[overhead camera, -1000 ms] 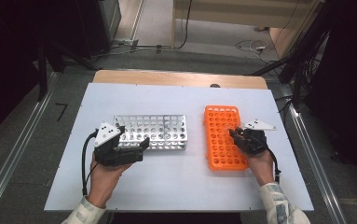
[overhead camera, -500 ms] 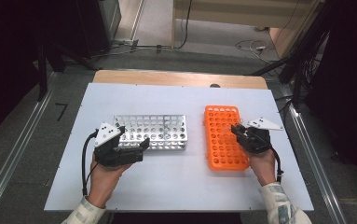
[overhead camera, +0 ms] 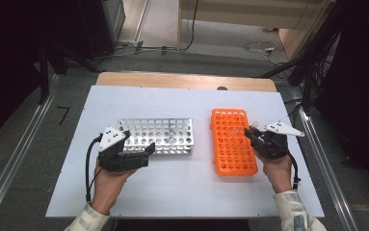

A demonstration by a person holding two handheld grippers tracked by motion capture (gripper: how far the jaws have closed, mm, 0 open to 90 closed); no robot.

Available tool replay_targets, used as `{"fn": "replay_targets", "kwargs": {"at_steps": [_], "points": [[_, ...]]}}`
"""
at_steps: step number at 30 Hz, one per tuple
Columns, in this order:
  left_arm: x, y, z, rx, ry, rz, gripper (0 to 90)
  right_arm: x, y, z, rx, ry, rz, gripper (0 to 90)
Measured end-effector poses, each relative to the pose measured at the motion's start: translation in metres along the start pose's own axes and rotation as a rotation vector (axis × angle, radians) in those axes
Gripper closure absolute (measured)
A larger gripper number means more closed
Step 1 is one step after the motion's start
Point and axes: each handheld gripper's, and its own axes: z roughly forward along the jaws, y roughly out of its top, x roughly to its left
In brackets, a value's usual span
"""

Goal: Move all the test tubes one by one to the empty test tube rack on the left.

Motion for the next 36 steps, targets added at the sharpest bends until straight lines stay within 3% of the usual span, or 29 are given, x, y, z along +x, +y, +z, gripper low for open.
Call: {"fn": "replay_targets", "kwargs": {"at_steps": [8,18,36], "points": [[0.000,-0.002,0.001,0.002,0.007,0.002,5.3,-0.005,-0.002,-0.023,0.008,0.007,0.017,72.9],[-0.002,-0.003,0.002,0.004,0.002,0.002,5.4,0.000,-0.005,-0.038,0.017,0.032,0.015,72.9],[-0.006,-0.004,0.003,0.010,-0.012,0.011,5.9,0.045,-0.017,-0.047,0.066,0.148,-0.061,72.9]]}}
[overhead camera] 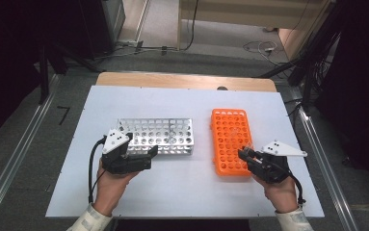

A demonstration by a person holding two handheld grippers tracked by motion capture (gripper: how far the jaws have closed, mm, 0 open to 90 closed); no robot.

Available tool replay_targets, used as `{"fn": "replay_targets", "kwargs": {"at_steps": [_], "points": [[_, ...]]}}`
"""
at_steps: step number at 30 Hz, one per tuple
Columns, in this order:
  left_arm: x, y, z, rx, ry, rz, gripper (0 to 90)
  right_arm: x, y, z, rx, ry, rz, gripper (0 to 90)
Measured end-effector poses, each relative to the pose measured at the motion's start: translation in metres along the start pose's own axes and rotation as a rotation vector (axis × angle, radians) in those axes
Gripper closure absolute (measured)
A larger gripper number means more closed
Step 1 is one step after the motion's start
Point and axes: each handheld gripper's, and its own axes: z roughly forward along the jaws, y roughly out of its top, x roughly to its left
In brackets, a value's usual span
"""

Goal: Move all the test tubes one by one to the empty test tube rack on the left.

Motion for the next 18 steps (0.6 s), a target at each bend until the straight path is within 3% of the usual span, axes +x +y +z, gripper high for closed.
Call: {"fn": "replay_targets", "kwargs": {"at_steps": [18], "points": [[-0.008,-0.003,0.004,0.015,-0.020,0.022,6.2,0.033,0.000,0.021,0.028,0.077,-0.052,72.9]]}}
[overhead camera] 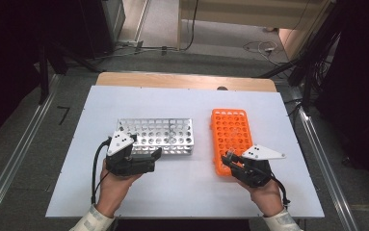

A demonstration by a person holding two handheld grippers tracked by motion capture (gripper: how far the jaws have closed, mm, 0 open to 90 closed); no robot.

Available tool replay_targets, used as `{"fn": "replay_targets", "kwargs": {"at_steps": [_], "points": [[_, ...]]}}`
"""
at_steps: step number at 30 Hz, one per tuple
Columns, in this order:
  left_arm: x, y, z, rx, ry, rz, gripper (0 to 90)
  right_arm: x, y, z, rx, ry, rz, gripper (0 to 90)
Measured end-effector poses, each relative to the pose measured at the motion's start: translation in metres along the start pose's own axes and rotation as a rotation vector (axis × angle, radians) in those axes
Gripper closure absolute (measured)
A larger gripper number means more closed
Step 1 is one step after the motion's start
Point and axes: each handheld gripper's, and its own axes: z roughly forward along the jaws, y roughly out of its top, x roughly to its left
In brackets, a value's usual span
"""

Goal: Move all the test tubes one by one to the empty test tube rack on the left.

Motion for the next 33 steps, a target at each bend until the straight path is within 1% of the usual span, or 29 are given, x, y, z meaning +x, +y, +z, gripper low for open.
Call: {"fn": "replay_targets", "kwargs": {"at_steps": [8,19,24,33], "points": [[-0.004,0.000,0.001,0.006,-0.016,0.011,6.3,0.012,0.004,0.010,0.007,0.029,-0.020,72.9],[-0.010,-0.001,0.003,0.012,-0.029,0.024,6.6,0.026,0.009,0.023,0.016,0.059,-0.051,72.9],[-0.013,-0.001,0.004,0.018,-0.043,0.030,6.7,0.033,0.009,0.032,0.027,0.070,-0.068,72.9],[-0.023,-0.003,0.008,0.024,-0.067,0.051,8.6,0.052,0.013,0.050,0.039,0.100,-0.103,72.9]]}}
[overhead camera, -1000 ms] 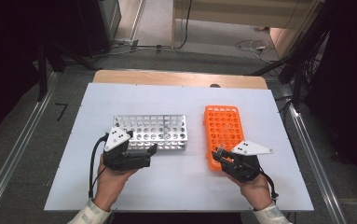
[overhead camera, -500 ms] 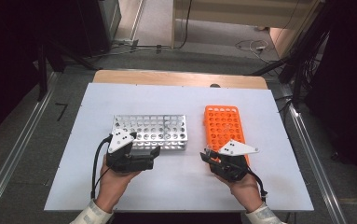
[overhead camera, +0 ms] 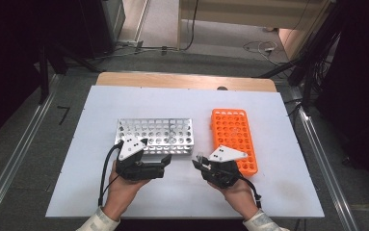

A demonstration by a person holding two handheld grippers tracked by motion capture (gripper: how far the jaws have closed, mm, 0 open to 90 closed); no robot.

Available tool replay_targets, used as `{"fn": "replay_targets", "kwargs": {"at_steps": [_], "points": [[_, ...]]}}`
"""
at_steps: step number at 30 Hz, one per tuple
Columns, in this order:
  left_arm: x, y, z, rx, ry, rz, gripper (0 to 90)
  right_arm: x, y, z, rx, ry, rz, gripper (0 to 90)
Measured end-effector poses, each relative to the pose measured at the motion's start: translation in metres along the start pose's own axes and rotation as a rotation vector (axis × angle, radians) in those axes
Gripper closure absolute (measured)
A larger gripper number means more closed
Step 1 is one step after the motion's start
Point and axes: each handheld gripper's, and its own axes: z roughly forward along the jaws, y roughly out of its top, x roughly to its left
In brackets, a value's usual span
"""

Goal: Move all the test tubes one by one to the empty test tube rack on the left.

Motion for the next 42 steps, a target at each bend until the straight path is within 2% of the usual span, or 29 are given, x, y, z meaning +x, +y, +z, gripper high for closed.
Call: {"fn": "replay_targets", "kwargs": {"at_steps": [8,14,20,24,32,38,42], "points": [[-0.013,0.001,0.001,0.003,-0.055,0.018,16.2,0.017,0.013,0.011,-0.010,0.043,-0.033,72.9],[-0.020,0.002,0.001,0.001,-0.111,0.032,29.7,0.028,0.019,0.019,-0.008,0.069,-0.048,72.8],[-0.025,0.001,0.003,0.003,-0.139,0.064,41.0,0.036,0.023,0.026,-0.006,0.092,-0.062,72.9],[-0.028,0.000,0.003,0.008,-0.135,0.096,54.8,0.040,0.025,0.027,-0.007,0.102,-0.068,72.9],[-0.029,0.000,0.003,0.007,-0.127,0.103,73.5,0.042,0.027,0.027,-0.014,0.110,-0.064,72.9],[-0.030,-0.001,0.004,0.011,-0.121,0.104,75.1,0.042,0.027,0.028,-0.007,0.106,-0.065,71.2],[-0.028,0.000,0.004,0.006,-0.117,0.098,75.1,0.040,0.027,0.027,-0.005,0.105,-0.064,59.7]]}}
